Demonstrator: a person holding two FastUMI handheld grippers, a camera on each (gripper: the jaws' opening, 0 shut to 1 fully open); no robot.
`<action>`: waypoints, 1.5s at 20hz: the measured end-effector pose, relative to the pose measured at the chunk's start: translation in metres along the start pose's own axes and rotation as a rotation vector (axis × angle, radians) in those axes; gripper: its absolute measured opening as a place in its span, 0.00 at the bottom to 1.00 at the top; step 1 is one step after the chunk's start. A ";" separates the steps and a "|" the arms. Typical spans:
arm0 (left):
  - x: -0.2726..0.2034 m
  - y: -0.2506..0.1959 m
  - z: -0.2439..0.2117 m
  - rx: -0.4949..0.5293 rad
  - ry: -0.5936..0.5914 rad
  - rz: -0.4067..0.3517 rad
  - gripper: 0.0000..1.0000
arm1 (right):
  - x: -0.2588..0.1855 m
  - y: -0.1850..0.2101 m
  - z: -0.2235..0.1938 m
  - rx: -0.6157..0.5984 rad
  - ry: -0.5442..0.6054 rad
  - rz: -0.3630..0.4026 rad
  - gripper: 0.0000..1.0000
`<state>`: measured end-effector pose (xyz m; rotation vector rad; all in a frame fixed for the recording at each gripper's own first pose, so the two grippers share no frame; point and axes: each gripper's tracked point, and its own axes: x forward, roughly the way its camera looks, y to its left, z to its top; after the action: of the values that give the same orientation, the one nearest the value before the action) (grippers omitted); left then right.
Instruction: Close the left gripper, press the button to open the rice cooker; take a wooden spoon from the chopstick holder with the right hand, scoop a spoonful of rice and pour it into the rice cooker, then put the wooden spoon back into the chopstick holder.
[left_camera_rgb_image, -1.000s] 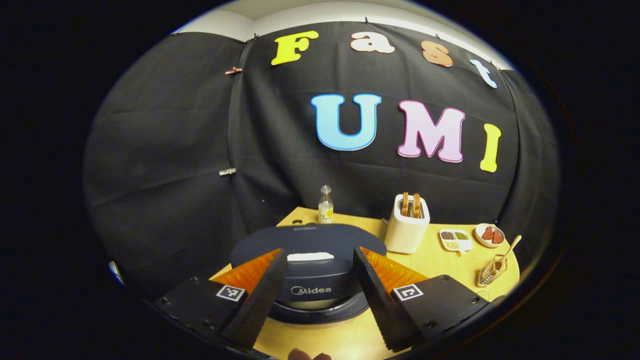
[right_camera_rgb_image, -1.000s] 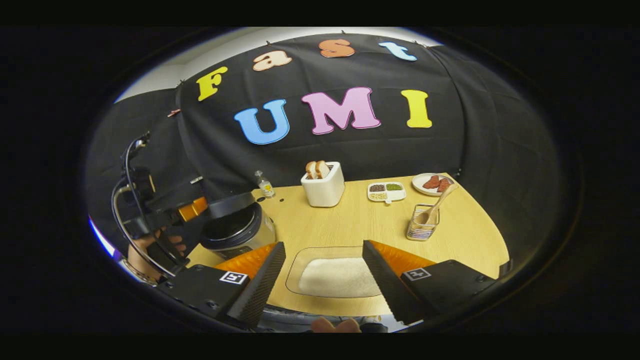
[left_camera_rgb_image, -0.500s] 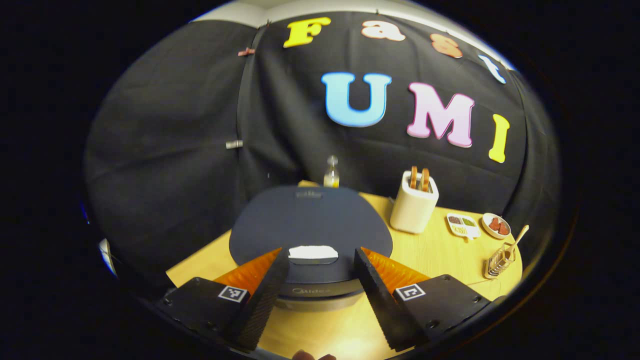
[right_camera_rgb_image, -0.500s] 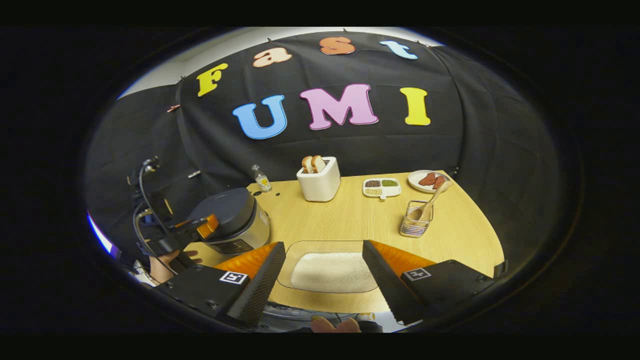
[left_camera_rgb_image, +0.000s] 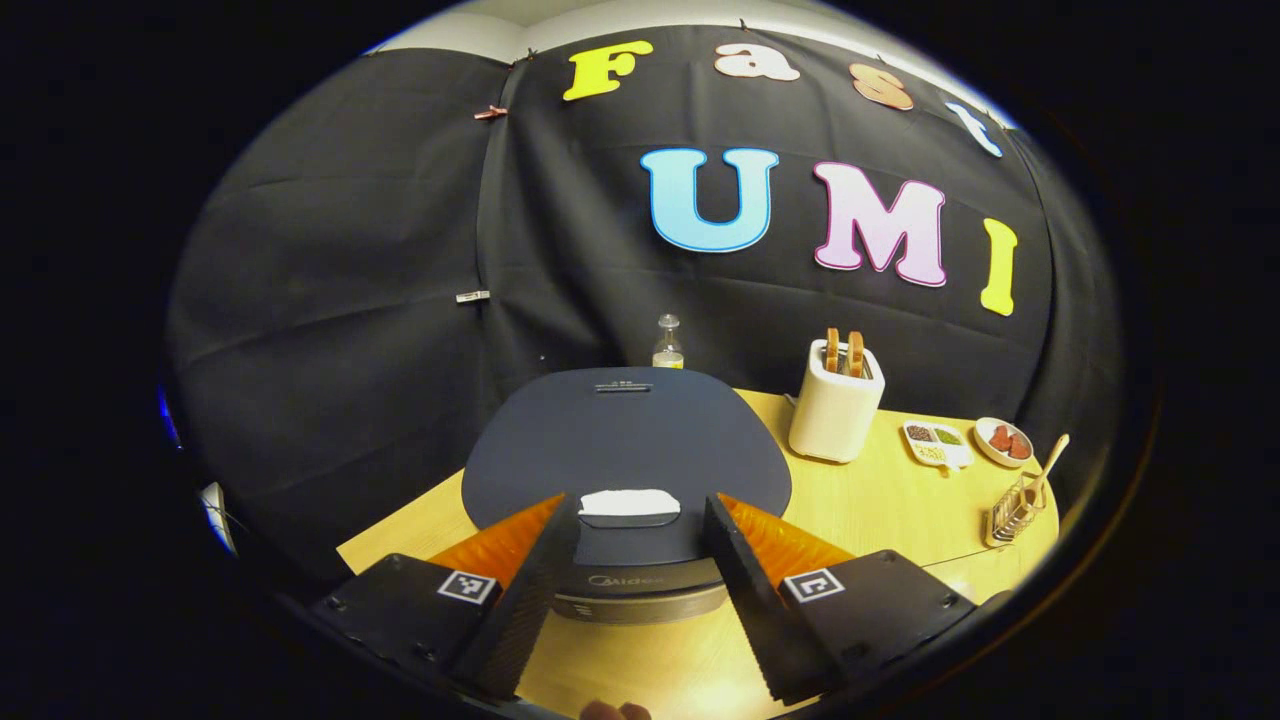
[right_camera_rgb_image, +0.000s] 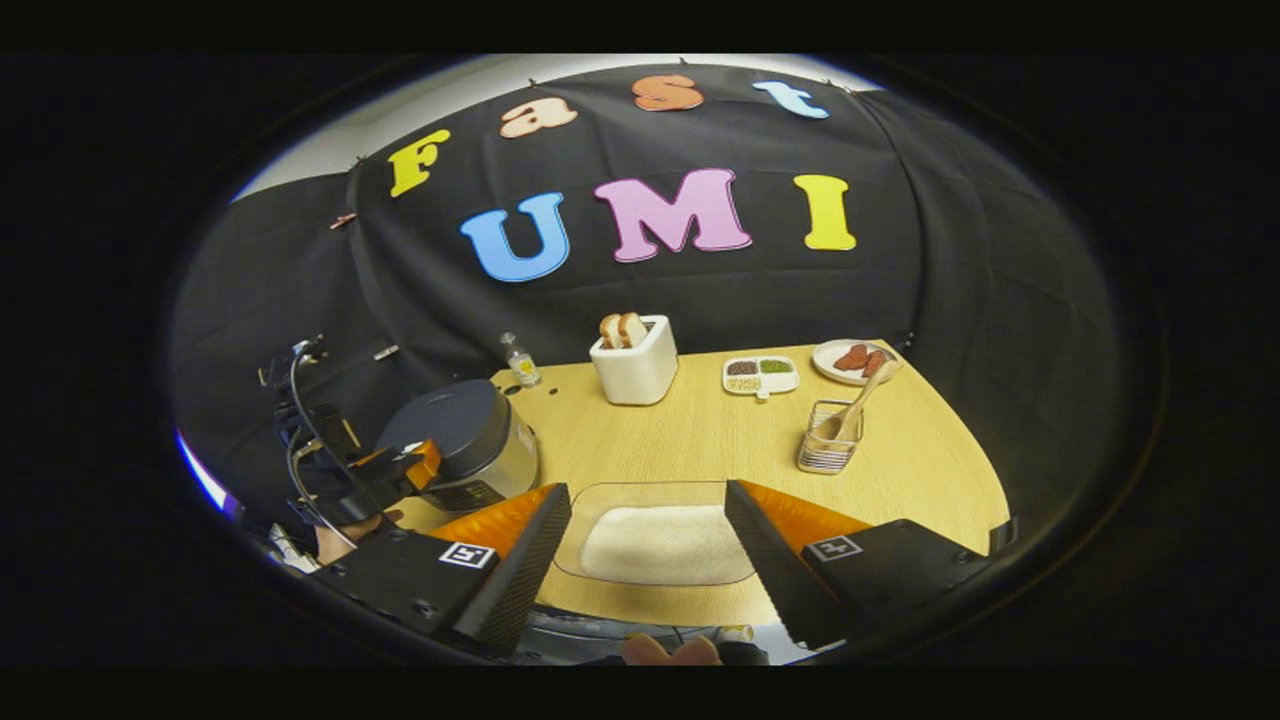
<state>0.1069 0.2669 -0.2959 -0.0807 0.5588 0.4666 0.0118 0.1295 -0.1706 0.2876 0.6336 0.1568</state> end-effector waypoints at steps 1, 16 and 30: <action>-0.002 0.000 0.001 -0.038 0.017 -0.018 0.89 | 0.000 -0.001 0.002 0.005 -0.006 -0.003 0.97; -0.174 -0.135 0.091 0.051 -0.237 -0.531 0.90 | -0.017 -0.068 0.073 -0.029 -0.264 -0.189 0.96; -0.214 -0.144 0.081 0.010 -0.295 -0.564 0.93 | -0.032 -0.036 0.083 -0.236 -0.379 -0.153 0.98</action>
<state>0.0512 0.0677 -0.1215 -0.1515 0.2291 -0.0759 0.0386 0.0704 -0.1002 0.0365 0.2547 0.0273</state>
